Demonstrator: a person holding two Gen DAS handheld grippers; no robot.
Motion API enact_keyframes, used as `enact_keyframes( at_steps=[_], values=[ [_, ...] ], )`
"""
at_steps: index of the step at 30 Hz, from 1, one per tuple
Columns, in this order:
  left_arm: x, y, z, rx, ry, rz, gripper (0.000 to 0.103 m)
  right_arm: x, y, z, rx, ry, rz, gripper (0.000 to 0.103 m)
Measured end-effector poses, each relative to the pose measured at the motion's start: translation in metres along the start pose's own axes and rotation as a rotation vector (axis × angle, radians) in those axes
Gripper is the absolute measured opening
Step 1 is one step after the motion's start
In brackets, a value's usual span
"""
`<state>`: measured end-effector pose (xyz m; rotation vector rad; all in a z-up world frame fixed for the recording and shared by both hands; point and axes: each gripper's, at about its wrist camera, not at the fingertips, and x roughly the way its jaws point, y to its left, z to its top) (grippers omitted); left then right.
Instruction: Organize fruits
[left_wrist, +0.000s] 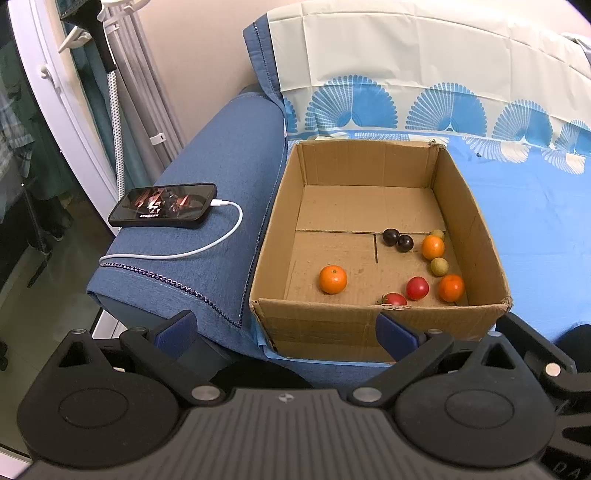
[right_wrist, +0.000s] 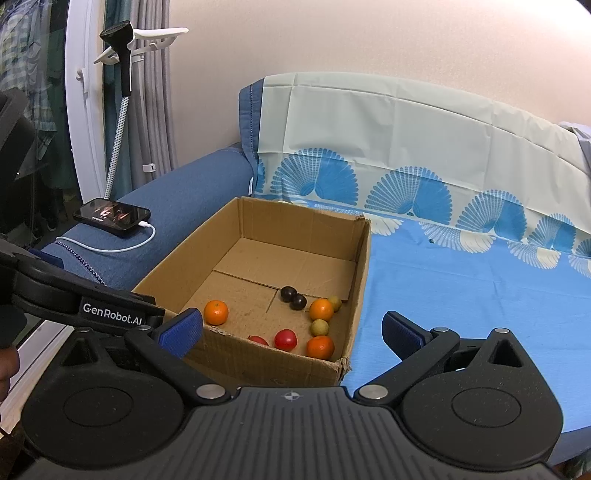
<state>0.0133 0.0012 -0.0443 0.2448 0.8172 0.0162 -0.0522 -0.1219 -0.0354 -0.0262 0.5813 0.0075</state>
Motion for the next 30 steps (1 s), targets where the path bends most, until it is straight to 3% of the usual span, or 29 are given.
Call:
enact_keyframes(
  at_steps=[30],
  values=[
    [0.0088, -0.0045, 0.0034, -0.003, 0.017, -0.009, 0.103, 0.0062, -0.0027, -0.0001, 0.023, 0.012, -0.007, 0.102]
  ],
)
